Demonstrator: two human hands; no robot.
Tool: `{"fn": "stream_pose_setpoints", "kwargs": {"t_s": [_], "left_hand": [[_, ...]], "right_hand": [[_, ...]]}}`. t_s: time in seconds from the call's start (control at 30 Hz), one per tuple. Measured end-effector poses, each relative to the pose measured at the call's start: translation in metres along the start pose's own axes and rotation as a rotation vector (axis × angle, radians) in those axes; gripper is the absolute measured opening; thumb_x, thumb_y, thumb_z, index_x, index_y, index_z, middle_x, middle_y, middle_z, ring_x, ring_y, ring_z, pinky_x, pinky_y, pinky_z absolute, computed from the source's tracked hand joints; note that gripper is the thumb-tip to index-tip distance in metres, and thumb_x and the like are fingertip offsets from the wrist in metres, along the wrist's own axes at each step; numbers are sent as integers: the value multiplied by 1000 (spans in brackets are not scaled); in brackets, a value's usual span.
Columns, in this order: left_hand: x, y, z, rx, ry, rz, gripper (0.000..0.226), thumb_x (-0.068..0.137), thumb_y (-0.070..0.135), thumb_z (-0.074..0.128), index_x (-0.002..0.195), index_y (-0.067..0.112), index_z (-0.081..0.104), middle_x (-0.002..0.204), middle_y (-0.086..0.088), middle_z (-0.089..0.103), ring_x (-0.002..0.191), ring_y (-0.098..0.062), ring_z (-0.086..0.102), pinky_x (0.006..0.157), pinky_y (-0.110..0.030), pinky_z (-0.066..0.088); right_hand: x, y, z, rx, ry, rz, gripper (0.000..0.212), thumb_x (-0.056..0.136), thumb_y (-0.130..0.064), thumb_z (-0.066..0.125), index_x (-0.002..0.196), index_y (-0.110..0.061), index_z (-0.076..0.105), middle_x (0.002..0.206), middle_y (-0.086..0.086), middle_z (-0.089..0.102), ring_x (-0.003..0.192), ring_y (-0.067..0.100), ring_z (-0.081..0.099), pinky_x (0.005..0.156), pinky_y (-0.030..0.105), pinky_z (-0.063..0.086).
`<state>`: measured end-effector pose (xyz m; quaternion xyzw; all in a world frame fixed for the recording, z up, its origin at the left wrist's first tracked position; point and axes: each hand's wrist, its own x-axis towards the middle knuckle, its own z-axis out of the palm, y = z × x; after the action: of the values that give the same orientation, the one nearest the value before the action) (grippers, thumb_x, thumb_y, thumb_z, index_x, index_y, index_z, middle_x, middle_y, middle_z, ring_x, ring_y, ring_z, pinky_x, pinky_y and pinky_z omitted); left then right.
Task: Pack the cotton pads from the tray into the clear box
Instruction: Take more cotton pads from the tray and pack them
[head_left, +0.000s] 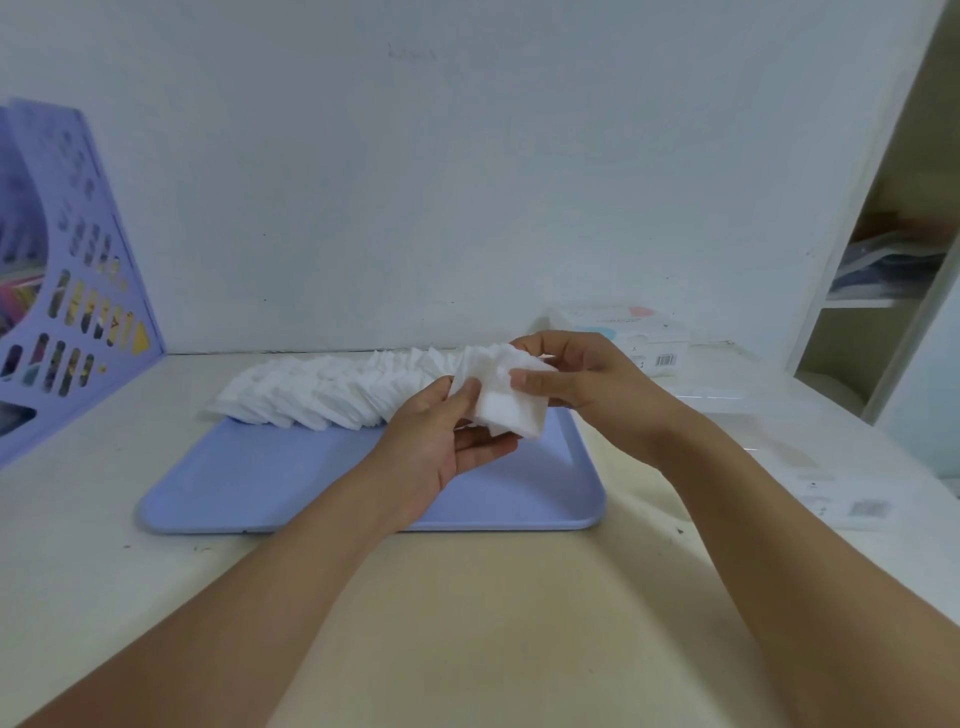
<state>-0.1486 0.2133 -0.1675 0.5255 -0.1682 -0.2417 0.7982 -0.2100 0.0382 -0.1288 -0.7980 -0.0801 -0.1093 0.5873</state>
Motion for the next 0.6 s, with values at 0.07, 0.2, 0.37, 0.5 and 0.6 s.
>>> {"fn": "stream_pose_setpoints", "kwargs": {"t_s": [0.07, 0.2, 0.37, 0.5, 0.6], "left_hand": [[0, -1, 0, 14, -14, 2, 30, 104, 22, 53, 131, 11, 60, 122, -19, 70, 104, -31, 73, 79, -37, 62], [-1, 0, -1, 55, -21, 14, 27, 104, 22, 53, 128, 13, 62, 119, -15, 72, 103, -30, 73, 79, -38, 62], [0, -3, -2, 164, -5, 45, 20, 104, 22, 53, 117, 14, 65, 111, -16, 73, 93, -30, 75, 71, -34, 62], [1, -4, -3, 221, 12, 71, 18, 104, 23, 53, 112, 12, 65, 108, -18, 73, 88, -30, 75, 69, -34, 61], [1, -3, -3, 228, 18, 80, 16, 104, 24, 54, 109, 16, 67, 101, -13, 75, 87, -29, 75, 67, -33, 61]], "right_hand": [[0, 0, 0, -31, -10, -2, 23, 95, -6, 67, 117, 1, 68, 116, 20, 72, 113, 34, 67, 101, 43, 53], [0, 2, -2, -285, 10, -67, 16, 94, -7, 68, 109, -5, 70, 119, 9, 68, 113, 23, 62, 100, 32, 49], [0, -2, -6, -412, -45, -56, 12, 91, -8, 71, 101, -17, 71, 120, -1, 63, 110, 9, 59, 89, 13, 45], [1, 2, -3, -498, 4, -114, 14, 92, -15, 73, 101, -23, 68, 115, -3, 63, 105, 13, 59, 83, 20, 44], [3, 4, -2, -501, 52, -144, 17, 91, -19, 75, 102, -30, 67, 107, -14, 63, 94, 1, 57, 78, 11, 42]]}}
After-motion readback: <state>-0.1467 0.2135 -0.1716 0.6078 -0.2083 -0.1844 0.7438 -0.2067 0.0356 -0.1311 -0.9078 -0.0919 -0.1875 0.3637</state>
